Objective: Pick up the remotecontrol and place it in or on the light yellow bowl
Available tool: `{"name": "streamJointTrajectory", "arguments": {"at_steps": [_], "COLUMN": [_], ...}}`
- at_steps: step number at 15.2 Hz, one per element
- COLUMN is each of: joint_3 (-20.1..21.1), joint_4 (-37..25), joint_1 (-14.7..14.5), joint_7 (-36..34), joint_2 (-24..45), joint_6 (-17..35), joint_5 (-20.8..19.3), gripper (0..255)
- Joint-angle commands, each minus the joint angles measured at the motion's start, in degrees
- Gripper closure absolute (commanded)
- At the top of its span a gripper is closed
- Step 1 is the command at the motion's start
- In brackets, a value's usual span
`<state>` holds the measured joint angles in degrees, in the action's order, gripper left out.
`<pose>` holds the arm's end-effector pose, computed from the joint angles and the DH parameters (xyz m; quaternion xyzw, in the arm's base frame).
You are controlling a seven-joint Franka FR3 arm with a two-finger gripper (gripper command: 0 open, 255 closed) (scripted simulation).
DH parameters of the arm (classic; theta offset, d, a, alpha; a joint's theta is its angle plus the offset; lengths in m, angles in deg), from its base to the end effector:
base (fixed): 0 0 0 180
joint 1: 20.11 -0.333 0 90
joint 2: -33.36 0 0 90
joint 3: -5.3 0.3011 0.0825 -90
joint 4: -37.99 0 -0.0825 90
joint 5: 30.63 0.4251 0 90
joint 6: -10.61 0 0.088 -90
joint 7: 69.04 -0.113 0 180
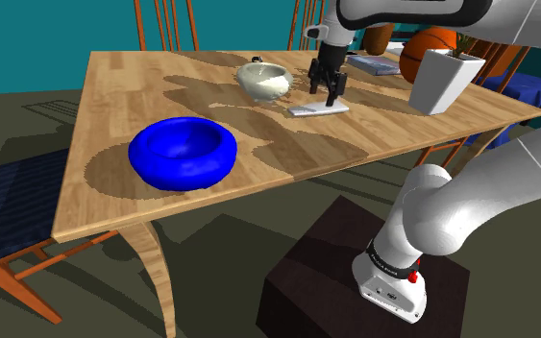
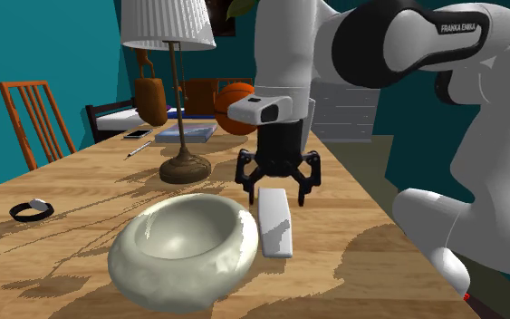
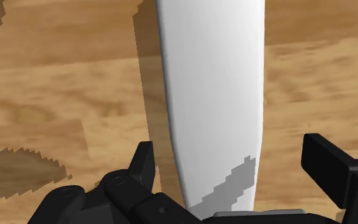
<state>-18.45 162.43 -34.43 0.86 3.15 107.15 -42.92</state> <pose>0.4408 -0.1183 0.5526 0.8445 0.5355 -0.0008 0.0052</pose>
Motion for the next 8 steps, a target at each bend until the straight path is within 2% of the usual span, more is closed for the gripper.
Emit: {"name": "streamJointTrajectory", "arguments": {"at_steps": [1,8], "joint_3": [-0.6,-1.1], "joint_4": [0.9,4.5], "joint_1": [-0.4,-0.1], "joint_7": [1.6,1.4], "joint_2": [0.3,0.2], "joint_6": [1.3,4.7], "joint_5": [-0.2,-0.7], "gripper": [0,0]}}
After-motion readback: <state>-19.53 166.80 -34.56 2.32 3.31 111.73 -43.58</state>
